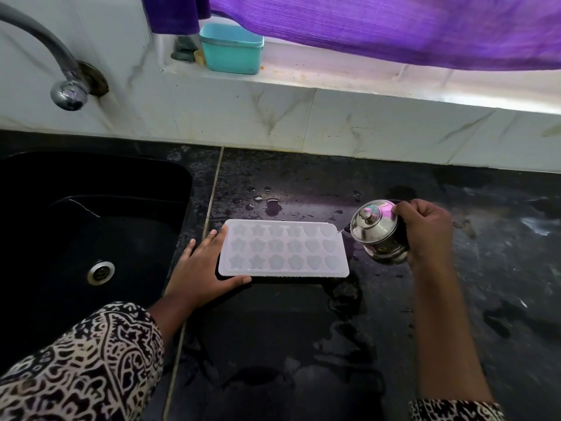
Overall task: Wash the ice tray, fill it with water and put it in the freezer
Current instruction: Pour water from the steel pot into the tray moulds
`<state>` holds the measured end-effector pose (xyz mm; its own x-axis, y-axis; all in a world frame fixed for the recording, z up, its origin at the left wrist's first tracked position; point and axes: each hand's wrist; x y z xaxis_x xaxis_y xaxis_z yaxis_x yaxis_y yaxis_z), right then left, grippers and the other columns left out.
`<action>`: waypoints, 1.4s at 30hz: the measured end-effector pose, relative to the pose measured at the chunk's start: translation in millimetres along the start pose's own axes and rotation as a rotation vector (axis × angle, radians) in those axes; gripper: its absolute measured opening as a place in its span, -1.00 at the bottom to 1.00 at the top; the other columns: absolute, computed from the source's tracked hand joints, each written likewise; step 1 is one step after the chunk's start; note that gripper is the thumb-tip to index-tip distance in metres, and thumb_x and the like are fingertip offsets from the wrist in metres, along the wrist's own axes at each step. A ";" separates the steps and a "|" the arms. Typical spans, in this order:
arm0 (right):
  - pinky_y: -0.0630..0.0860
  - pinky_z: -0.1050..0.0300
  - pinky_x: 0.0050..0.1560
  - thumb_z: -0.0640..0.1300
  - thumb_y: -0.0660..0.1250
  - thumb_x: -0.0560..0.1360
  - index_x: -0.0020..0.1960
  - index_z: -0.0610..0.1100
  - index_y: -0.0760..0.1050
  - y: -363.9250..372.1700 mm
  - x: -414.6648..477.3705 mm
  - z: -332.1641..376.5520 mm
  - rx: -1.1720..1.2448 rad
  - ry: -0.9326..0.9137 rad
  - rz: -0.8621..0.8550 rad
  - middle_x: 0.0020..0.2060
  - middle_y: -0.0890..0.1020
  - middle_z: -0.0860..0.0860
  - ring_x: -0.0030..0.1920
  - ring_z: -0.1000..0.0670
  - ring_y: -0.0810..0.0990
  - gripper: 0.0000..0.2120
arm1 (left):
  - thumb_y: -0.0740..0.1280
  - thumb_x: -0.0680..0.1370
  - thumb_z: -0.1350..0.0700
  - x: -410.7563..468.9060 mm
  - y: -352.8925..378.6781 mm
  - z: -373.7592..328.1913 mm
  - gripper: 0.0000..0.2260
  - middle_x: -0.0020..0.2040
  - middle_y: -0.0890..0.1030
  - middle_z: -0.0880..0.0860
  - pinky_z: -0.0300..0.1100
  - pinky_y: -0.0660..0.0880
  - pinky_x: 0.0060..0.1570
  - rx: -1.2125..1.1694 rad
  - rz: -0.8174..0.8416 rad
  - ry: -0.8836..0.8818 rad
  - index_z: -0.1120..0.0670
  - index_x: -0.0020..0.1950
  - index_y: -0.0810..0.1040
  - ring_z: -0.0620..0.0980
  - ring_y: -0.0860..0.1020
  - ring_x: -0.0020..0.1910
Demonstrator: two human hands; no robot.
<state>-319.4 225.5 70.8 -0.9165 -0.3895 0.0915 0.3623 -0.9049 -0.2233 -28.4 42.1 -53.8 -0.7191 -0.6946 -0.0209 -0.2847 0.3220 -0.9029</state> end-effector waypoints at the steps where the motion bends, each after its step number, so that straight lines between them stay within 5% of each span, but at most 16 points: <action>1: 0.35 0.34 -0.49 -0.28 0.32 0.42 -0.44 -0.10 0.30 0.0 0.0 -0.4 0.005 -0.001 0.001 -0.56 0.36 0.06 -0.58 0.19 0.29 -0.68 | -0.04 0.22 -0.66 -0.1 -0.2 -0.2 0.11 0.59 0.12 -0.07 -0.05 -0.11 0.54 -0.001 0.000 0.000 -0.06 0.61 -0.12 -0.24 -0.04 0.52; 31: 0.32 0.38 -0.53 -0.30 0.32 0.39 -0.44 -0.13 0.32 -2.7 3.1 -4.4 0.039 -0.014 0.006 -0.66 0.33 0.13 -0.58 0.17 0.26 -0.71 | -0.05 0.20 -0.67 -0.2 0.6 -0.2 0.12 0.58 0.14 -0.06 -0.04 -0.10 0.54 -0.007 -0.010 -0.001 -0.05 0.61 -0.09 -0.25 -0.03 0.51; 37: 0.42 0.26 -0.37 -0.31 0.30 0.39 -0.38 -0.15 0.42 -3.2 0.7 -1.4 0.242 0.148 -0.009 -0.51 0.48 0.04 -0.41 0.07 0.44 -0.80 | -0.04 0.21 -0.67 -0.2 1.3 0.8 0.11 0.58 0.14 -0.05 -0.04 -0.10 0.54 -0.006 -0.008 -0.001 -0.06 0.60 -0.10 -0.23 -0.01 0.53; 42: 0.39 0.25 -0.36 -0.36 0.26 0.40 -0.56 -0.08 0.49 0.8 -3.0 3.1 0.437 0.239 -0.019 -0.57 0.51 0.10 -0.43 0.09 0.46 -0.61 | -0.05 0.21 -0.67 0.4 1.1 0.7 0.12 0.59 0.13 -0.06 -0.05 -0.11 0.54 -0.002 -0.003 -0.002 -0.05 0.60 -0.11 -0.22 -0.02 0.53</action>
<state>-315.8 225.4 73.4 -0.9186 -0.3678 -0.1448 0.3351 -0.9189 0.2084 -28.6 41.7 -55.1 -0.7168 -0.6971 -0.0189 -0.2883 0.3209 -0.9022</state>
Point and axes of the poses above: each hand's wrist, its own x-axis towards the middle knuckle, its own y-axis out of the palm, z = x × y
